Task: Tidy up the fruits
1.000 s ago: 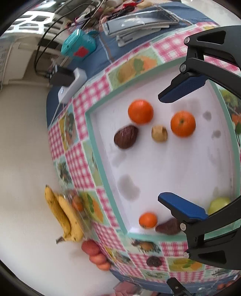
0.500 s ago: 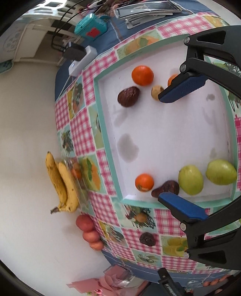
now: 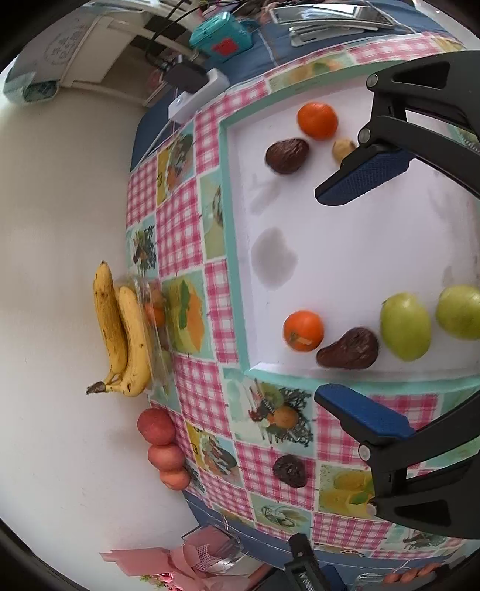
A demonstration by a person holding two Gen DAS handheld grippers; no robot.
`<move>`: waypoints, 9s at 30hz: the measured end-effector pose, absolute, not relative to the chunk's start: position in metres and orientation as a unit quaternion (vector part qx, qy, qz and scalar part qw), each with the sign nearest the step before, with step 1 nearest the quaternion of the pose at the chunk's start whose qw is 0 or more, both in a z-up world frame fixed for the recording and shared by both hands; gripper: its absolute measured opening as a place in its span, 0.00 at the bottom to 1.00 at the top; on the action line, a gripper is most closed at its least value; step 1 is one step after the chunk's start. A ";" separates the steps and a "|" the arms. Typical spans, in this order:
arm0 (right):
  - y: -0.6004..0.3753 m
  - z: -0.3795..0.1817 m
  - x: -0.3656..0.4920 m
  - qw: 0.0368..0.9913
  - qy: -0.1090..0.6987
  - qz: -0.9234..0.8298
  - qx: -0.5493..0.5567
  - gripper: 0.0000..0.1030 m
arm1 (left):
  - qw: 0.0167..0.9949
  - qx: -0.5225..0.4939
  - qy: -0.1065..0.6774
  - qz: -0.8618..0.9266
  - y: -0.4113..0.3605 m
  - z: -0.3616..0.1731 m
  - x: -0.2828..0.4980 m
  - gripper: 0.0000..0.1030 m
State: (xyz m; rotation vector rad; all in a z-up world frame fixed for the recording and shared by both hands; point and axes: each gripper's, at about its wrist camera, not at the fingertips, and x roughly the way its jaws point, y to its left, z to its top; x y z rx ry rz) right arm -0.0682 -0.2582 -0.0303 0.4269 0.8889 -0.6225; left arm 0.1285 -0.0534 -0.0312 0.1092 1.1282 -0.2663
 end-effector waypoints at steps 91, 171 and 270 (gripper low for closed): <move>-0.238 -0.087 0.051 0.813 0.505 -0.164 0.241 0.26 | 0.766 -0.004 0.603 -0.222 -0.116 -0.079 0.157 0.56; -0.362 -0.062 -0.167 0.766 0.377 -0.364 0.371 0.27 | 0.750 0.164 0.483 -0.420 -0.241 -0.059 -0.045 0.56; -0.217 -0.022 -0.172 0.815 0.421 -0.301 0.260 0.92 | 0.843 0.212 0.471 -0.150 -0.043 -0.017 -0.020 1.00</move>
